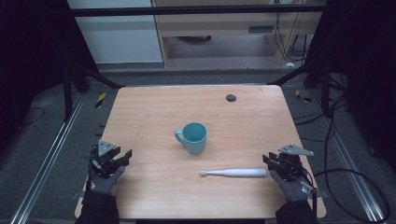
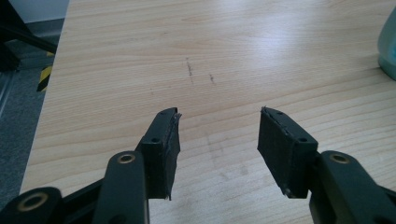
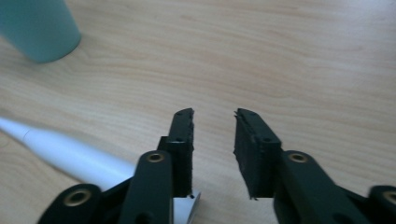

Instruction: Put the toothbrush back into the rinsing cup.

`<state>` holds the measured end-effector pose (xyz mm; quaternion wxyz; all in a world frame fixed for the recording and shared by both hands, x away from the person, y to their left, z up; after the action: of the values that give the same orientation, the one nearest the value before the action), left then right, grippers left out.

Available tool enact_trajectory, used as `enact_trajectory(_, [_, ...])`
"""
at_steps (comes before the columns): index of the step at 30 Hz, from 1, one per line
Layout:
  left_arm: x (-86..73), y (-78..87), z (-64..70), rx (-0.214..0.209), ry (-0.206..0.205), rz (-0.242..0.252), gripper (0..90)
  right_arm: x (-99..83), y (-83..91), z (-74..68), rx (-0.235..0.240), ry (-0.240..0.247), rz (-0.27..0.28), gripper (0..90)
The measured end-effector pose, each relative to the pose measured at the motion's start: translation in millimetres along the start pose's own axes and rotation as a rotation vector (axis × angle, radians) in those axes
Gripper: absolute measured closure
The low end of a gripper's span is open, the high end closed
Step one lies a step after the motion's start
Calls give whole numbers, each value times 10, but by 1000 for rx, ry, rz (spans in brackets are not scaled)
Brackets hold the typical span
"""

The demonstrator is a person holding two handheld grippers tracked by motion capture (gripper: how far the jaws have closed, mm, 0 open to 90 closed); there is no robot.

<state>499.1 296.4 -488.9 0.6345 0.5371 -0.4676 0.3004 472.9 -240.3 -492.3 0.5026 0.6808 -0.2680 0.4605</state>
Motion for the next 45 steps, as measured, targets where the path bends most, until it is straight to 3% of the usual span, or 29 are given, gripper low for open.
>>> enact_trajectory(10, [-6,2,3,3,-1,0,474,-90,-50,-87,30,1,-63,896])
enact_trajectory(21, [-1,13,1,3,-3,4,474,-172,-133,-95,36,18,-128,899])
enact_trajectory(45, [-2,49,-14,5,-2,9,469,-245,-52,-168,38,39,-153,896])
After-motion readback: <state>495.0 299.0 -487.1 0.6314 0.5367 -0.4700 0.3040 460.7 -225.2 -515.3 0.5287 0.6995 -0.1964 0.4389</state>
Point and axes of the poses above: each handheld gripper's, and its own axes: y roughly backward along the jaws, x roughly out of its top, z roughly to its right, the point moved 5 cm from there along -y, roughly forward along the jaws, and after that the axes turned 12 degrees about z, right-handed, at the moved point
